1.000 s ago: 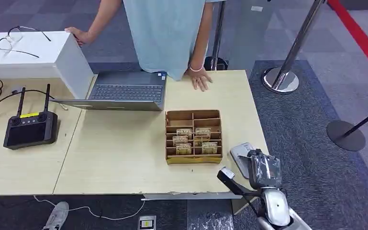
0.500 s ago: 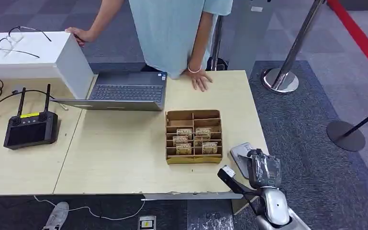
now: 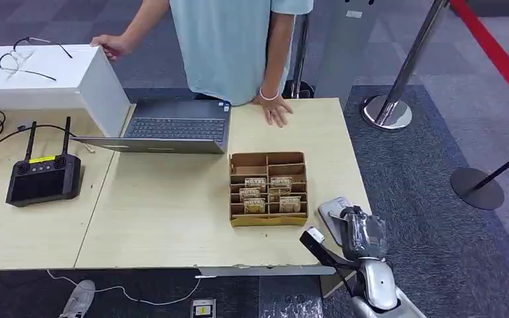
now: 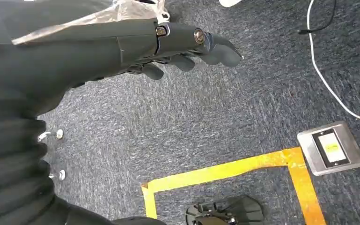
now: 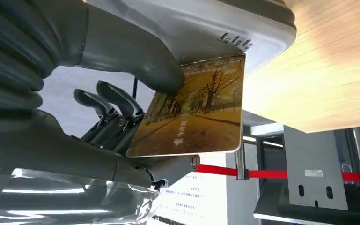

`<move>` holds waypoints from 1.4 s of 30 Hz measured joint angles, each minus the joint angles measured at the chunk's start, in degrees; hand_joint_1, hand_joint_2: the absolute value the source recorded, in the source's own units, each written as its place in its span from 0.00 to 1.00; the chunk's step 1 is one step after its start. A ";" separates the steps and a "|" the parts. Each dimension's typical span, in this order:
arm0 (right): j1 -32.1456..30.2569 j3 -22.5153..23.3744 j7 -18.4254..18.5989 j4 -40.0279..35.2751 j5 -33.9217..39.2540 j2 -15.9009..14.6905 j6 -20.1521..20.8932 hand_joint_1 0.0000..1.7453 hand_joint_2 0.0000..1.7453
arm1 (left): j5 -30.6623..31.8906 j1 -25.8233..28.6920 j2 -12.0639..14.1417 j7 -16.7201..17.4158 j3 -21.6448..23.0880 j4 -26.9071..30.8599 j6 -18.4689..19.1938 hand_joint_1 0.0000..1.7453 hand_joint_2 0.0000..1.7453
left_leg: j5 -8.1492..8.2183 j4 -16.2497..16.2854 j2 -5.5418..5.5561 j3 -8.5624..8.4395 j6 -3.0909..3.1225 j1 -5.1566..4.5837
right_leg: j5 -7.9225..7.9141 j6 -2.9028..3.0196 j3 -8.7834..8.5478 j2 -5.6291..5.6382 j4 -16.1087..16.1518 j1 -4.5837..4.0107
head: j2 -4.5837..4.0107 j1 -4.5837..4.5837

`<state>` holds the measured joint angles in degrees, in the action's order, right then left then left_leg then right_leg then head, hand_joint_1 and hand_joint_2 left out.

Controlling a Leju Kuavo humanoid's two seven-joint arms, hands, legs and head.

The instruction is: Pass the card to the sensor for recognition and then transmit it.

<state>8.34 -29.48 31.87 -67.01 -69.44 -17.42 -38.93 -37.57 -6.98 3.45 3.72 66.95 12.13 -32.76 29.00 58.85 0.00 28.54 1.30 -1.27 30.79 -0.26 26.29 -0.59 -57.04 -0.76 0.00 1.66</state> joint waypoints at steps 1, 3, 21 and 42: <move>0.08 0.00 -0.07 0.30 0.02 0.09 -0.02 1.00 1.00 | 0.00 0.00 0.00 0.00 0.00 0.02 0.00 0.00 1.00 | 0.00 0.00 0.00 -0.03 0.00 0.00 | 0.00 0.00 -0.01 0.00 0.00 0.00 | 0.00 -0.02; 0.22 -0.02 -0.17 0.52 0.07 0.17 0.00 1.00 1.00 | 0.00 0.00 0.00 0.00 0.00 0.02 -0.02 0.00 1.00 | 0.00 0.00 0.00 -0.05 0.00 0.00 | -0.01 -0.01 -0.05 0.00 0.01 0.00 | 0.00 -0.02; 0.75 -0.11 -0.35 1.20 0.46 0.35 0.02 1.00 1.00 | 0.00 0.01 -0.02 -0.07 0.00 0.04 -0.15 0.00 1.00 | 0.00 0.00 -0.01 -0.09 0.00 0.00 | -0.03 -0.03 -0.10 0.02 0.05 0.00 | 0.00 -0.02; 1.73 0.24 1.57 -3.19 -1.29 -1.49 3.52 1.00 1.00 | 0.22 0.05 -0.02 -0.87 0.00 0.04 -0.17 0.00 1.00 | 0.00 0.00 0.02 0.07 0.00 -0.01 | -0.07 -0.09 -0.01 0.01 0.06 0.02 | 0.00 0.00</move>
<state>10.07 -29.24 33.44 -70.21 -70.73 -18.91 -35.41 -37.35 -6.94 3.43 2.84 66.95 12.17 -32.94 29.00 58.85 0.02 28.62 1.30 -1.28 30.72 -0.35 26.29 -0.58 -56.99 -0.75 0.00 1.66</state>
